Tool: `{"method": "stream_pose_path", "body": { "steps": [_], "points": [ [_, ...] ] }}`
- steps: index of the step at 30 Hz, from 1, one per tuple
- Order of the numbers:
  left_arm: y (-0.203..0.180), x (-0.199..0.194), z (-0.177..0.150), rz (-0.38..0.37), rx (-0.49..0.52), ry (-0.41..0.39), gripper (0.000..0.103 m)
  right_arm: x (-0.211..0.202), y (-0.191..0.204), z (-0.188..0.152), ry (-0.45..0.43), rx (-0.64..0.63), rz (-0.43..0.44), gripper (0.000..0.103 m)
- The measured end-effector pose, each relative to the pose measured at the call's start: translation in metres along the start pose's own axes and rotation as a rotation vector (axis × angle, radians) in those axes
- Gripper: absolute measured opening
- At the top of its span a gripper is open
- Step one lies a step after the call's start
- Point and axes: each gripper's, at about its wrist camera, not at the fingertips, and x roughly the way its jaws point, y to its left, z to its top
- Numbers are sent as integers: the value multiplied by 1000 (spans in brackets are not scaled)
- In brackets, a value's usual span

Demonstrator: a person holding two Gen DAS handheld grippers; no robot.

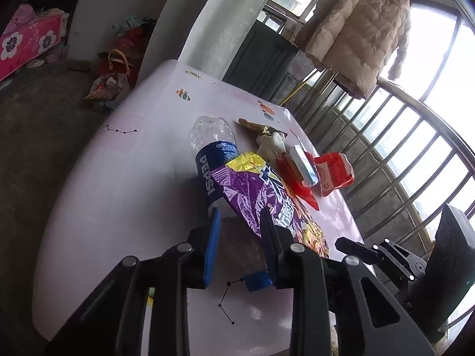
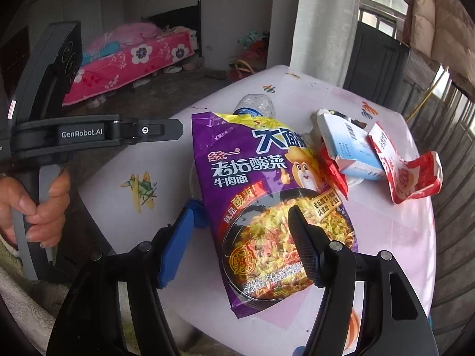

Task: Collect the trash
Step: 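Grasp the Pepsi bottle with the left tool while the right tool grasps the purple noodle bag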

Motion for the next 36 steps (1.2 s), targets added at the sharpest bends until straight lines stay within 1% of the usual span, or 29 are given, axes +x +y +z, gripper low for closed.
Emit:
{"method": "stream_pose_path", "body": {
  "steps": [2, 4, 7, 9, 10, 11, 12, 14, 17, 18, 20, 22, 25, 29, 30, 31, 36],
  "points": [
    [-1, 4, 1, -9, -3, 7, 24, 6, 8, -2, 20, -40, -25, 62],
    [-1, 7, 3, -19, -9, 8, 23, 12, 17, -3, 39, -89, -72, 62],
    [-4, 10, 6, -29, -8, 7, 23, 22, 30, -4, 71, -159, -158, 62],
    [-5, 11, 8, -32, -7, 7, 23, 28, 35, -4, 99, -193, -215, 59],
    [-5, 11, 9, -33, -8, 6, 23, 30, 36, -4, 110, -198, -240, 49],
    [-5, 10, 10, -32, -9, 2, 23, 31, 36, -3, 120, -192, -249, 35],
    [-4, 9, 12, -31, -10, -3, 23, 29, 33, -3, 126, -167, -251, 29],
    [-1, 4, 15, -30, -16, -18, 23, 20, 23, 1, 113, -93, -236, 19],
    [3, -4, 20, -27, -26, -49, 23, 3, 7, 9, 75, 19, -213, 10],
    [4, -6, 21, -25, -28, -57, 23, -3, 1, 12, 62, 58, -206, 10],
    [6, -7, 23, -18, -30, -62, 23, -14, -12, 17, 34, 139, -181, 5],
    [8, -4, 24, -15, -37, -56, 23, -23, -24, 23, 5, 206, -150, 4],
    [8, 3, 22, -20, -47, -34, 23, -32, -33, 27, -27, 264, -127, 4],
    [6, 18, 18, -30, -47, 18, 23, -28, -42, 29, -27, 325, -78, 3],
    [6, 22, 18, -37, -54, 31, 28, -26, -45, 30, -22, 338, -67, 3],
    [6, 26, 18, -43, -64, 46, 38, -24, -47, 31, -18, 350, -57, 3],
    [8, 42, 21, -64, -102, 90, 49, -20, -47, 29, -17, 374, -36, 3]
  ]
}}
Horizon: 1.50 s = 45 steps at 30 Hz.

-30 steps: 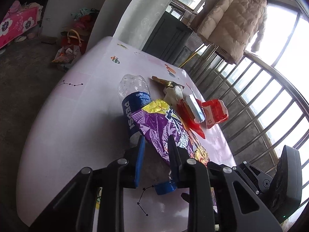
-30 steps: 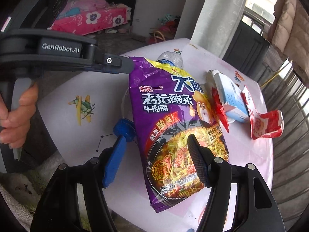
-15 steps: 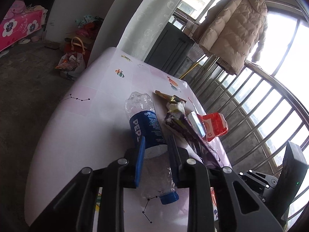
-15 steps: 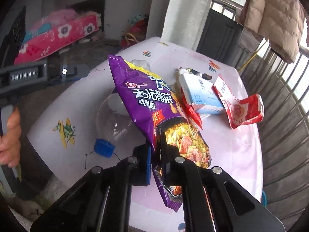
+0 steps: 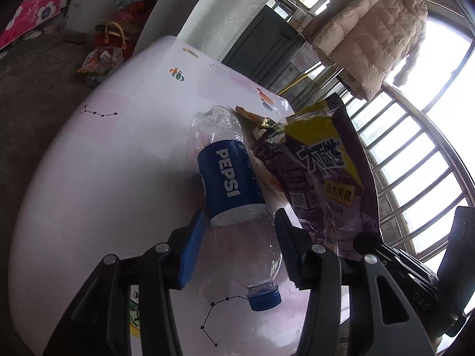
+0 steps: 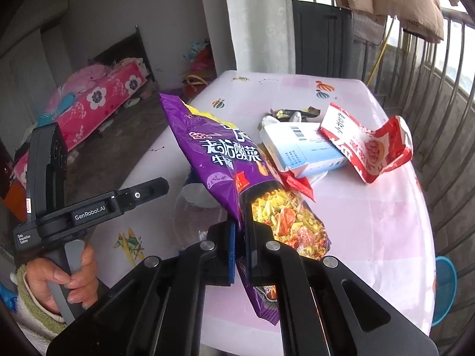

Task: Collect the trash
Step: 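Grasp the Pepsi bottle with the left tool while the right tool grasps the purple noodle bag, then lift the Pepsi bottle with the left tool while the right tool holds the noodle bag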

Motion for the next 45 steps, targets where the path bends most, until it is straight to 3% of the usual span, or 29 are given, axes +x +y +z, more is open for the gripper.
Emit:
{"method": "stream_pose_path", "body": {
  "steps": [6, 16, 33, 45],
  "points": [
    [-4, 19, 6, -21, -44, 49, 52, -3, -4, 1, -6, 35, 28, 3],
    [10, 12, -3, 4, -85, 29, 52, -13, 1, 9, -42, 9, 52, 3],
    [3, 59, 13, -107, -147, 150, 53, -8, -16, 12, -22, 96, 85, 3],
    [-5, 59, 12, -104, -139, 170, 51, -13, -21, 9, -27, 117, 103, 3]
  ]
}}
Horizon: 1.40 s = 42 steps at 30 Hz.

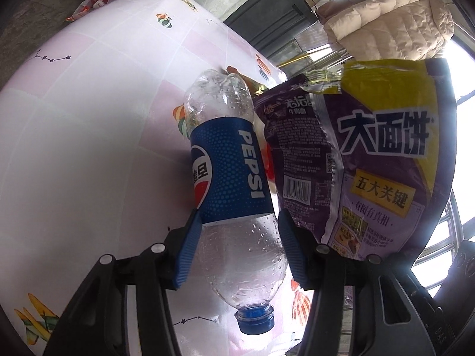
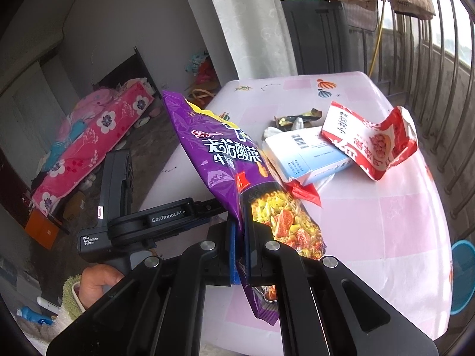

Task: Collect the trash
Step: 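Lift the Pepsi bottle with the left tool while the right tool holds the noodle bag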

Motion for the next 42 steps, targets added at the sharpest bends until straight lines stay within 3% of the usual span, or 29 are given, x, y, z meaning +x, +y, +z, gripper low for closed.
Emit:
{"method": "stream_pose_path", "body": {
  "steps": [12, 19, 30, 42],
  "points": [
    [8, -42, -38, 16, -8, 15, 45, -1, 3, -3, 14, -2, 44, 3],
    [7, -53, -36, 7, 7, -18, 47, -1, 3, -4, 24, 19, 52, 3],
    [6, -26, -16, 3, -6, 33, 60, 2, -3, -4, 35, 46, 65, 3],
    [-7, 12, 5, 59, 7, 70, 61, 3, -3, -4, 36, 51, 69, 3]
  ]
}}
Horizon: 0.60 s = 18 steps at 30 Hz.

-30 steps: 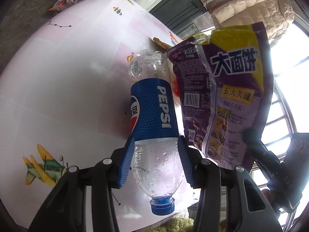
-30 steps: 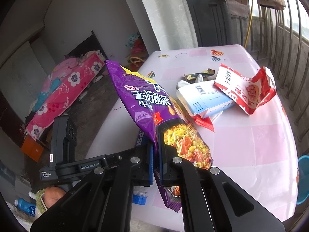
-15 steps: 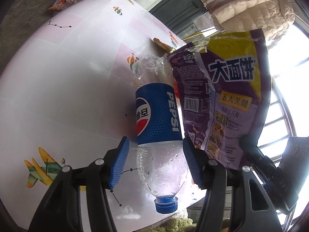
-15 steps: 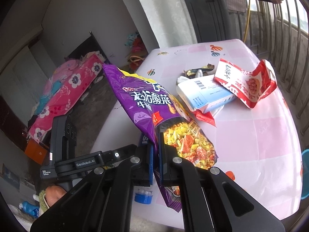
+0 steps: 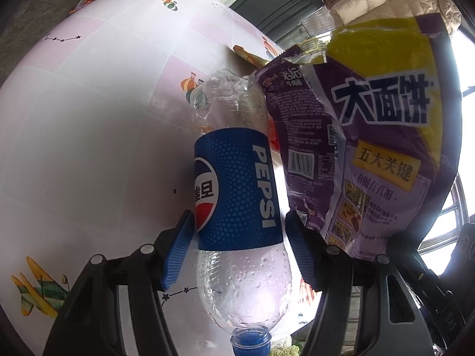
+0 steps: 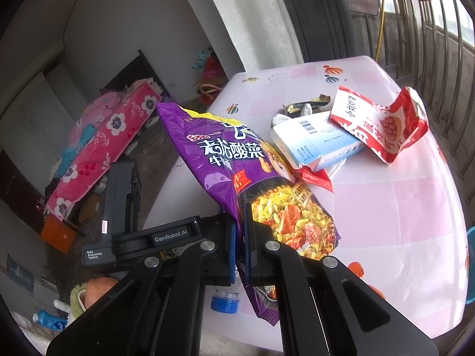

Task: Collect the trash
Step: 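Lift the Pepsi bottle with the left tool while the right tool holds the noodle bag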

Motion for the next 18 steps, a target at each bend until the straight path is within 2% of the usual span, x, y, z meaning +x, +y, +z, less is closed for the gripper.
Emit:
{"method": "stream_pose_path", "body": {
  "steps": [9, 18],
  "points": [
    [-5, 13, 1, 32, 12, -9, 61, 2, -2, -1, 4, 2, 2, 3],
    [-3, 2, -8, 45, 24, -27, 60, 1, -4, -2, 2, 7, 1, 3]
  ]
}}
